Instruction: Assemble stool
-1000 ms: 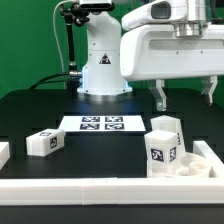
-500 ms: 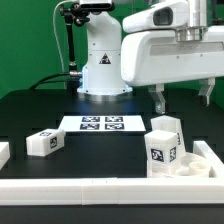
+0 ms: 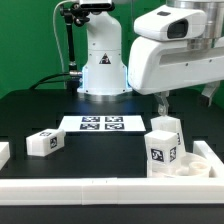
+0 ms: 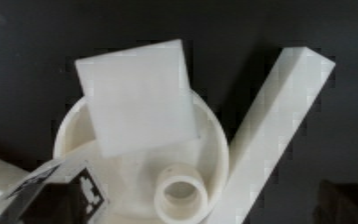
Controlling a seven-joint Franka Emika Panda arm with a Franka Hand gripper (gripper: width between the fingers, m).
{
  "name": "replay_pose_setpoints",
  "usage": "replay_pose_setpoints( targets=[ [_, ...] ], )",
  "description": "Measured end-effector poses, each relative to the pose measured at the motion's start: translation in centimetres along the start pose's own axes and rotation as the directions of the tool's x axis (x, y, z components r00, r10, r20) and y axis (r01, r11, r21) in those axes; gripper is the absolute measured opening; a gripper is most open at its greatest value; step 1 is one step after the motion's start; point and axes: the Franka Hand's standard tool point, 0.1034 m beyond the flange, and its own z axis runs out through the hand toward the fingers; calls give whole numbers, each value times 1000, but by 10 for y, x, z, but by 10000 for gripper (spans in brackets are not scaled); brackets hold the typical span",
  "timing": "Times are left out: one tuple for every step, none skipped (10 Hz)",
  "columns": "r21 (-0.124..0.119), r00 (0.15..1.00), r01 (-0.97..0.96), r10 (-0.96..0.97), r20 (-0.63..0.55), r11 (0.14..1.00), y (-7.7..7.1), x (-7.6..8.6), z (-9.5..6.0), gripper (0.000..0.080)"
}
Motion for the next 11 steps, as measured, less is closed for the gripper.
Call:
replay_pose_setpoints(
  targets=[
    [0, 1000, -1, 1, 0, 1000, 0, 0, 0, 649],
    [0, 1000, 3, -3, 0, 1000, 2, -1, 1, 649],
    [-5, 1000, 24, -24, -12, 1000, 7, -2, 5, 649],
    [-9, 999, 32, -32, -19, 999, 12, -5, 10, 649],
    [-9, 999, 29, -30, -16, 1000, 16, -7, 13, 649],
    [-8, 1000, 23, -23, -11, 1000, 20, -9, 18, 649],
    [-12, 1000, 12, -13, -20, 1000, 21, -9, 21, 649],
    [-14, 1000, 10, -10, -22, 1000, 20, -11, 25, 649],
    [-13, 1000, 8, -8, -18, 1000, 21, -12, 28, 649],
    [-14, 1000, 7, -7, -19, 1000, 22, -12, 28, 649],
    [-14, 1000, 1, -1, -19, 1000, 22, -12, 28, 649]
  ],
)
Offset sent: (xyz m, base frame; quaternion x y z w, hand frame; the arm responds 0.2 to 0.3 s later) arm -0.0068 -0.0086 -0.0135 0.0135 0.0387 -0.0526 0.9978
